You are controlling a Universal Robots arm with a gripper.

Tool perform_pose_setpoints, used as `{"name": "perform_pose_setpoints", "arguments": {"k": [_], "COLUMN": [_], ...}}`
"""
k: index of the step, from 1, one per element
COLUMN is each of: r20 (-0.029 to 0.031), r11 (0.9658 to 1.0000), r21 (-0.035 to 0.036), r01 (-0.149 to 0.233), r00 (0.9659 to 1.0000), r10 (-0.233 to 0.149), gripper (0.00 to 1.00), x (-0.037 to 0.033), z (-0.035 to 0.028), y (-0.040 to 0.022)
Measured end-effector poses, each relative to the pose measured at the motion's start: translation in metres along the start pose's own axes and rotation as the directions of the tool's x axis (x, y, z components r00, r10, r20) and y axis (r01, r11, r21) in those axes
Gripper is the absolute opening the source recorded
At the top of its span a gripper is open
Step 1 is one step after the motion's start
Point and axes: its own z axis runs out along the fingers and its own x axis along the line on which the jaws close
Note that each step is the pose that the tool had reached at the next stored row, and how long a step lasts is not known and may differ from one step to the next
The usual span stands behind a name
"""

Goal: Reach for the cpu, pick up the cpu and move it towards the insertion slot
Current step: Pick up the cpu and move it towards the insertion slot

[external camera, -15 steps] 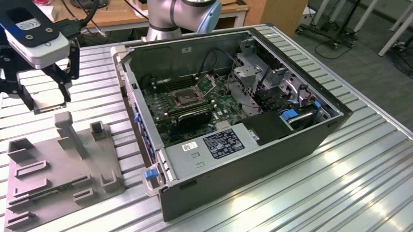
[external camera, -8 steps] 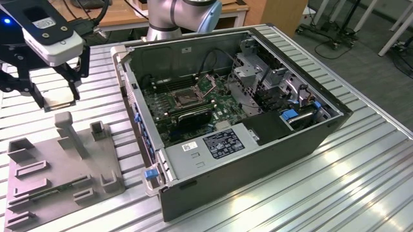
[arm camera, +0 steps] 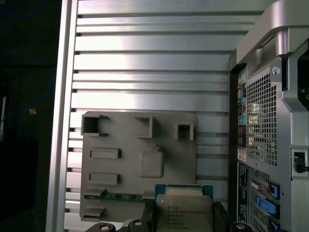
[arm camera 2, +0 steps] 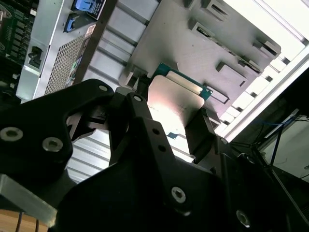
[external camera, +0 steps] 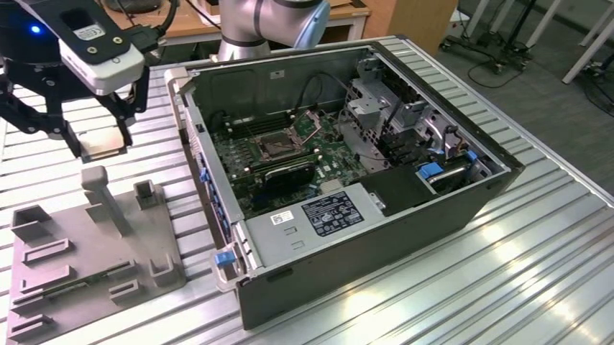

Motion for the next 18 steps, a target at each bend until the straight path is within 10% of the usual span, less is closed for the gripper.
{"name": "perform_pose_setpoints", "arguments": {"k": [18], "r20": [0.0000], "r11": [1.0000], "r21": [0.0000], "r01": [-0.001], "r00": [1.0000], "r10": [0.001], "gripper": [0.54], "x": [-0.0265], "z": [0.0000], "y": [-0.0007]}}
